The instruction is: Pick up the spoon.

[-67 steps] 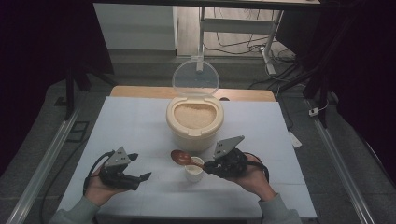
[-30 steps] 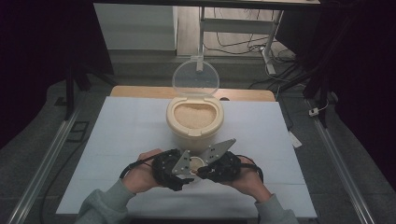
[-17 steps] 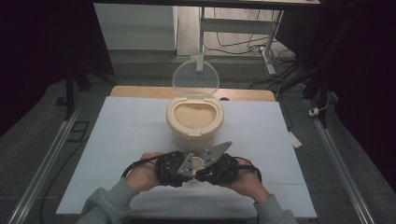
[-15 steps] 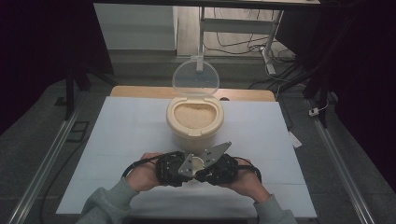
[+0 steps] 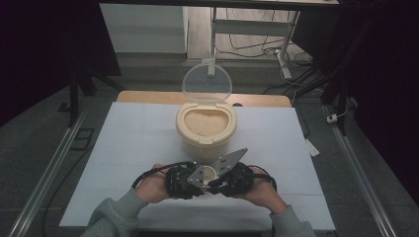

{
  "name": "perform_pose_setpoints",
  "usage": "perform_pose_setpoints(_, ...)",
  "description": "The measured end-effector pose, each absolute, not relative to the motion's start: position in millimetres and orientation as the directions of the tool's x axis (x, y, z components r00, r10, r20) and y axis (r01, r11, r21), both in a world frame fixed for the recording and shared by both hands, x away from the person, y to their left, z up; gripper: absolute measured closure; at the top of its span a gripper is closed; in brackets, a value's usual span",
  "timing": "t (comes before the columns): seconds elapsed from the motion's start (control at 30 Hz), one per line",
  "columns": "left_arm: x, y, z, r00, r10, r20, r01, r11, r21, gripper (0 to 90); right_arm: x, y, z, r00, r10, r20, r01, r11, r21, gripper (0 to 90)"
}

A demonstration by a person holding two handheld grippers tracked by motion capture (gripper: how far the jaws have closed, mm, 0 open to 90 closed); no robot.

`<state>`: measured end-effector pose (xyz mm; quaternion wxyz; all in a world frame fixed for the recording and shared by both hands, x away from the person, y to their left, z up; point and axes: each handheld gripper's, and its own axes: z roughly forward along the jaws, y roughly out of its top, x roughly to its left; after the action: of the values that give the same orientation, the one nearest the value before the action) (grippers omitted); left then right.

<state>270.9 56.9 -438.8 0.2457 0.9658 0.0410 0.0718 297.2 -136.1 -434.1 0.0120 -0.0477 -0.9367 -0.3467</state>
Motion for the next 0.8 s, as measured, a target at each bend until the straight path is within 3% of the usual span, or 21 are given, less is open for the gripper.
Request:
perform_pose_setpoints(0.27, 276.1, 69.5, -431.5, 0.967, 0.208, 0.145, 0.093, -0.822, 0.562, 79.0, 302.9, -155.6, -420.8, -0.965, 0.261, 0.031, 0.182, 0.578, 0.795, 54.3)
perform_pose_setpoints(0.53, 278.2, 79.2, -427.6, 0.949, 0.268, 0.164, 0.116, -0.784, 0.61, 79.1, 298.5, -176.1, -408.8, -0.901, 0.433, -0.012, 0.187, 0.414, 0.891, 44.4)
perform_pose_setpoints(0.8, 279.0, 85.7, -423.0, 0.925, 0.331, 0.188, 0.133, -0.743, 0.656, 79.2, 296.2, -191.1, -414.3, -0.837, 0.546, 0.042, 0.259, 0.326, 0.909, 37.1)
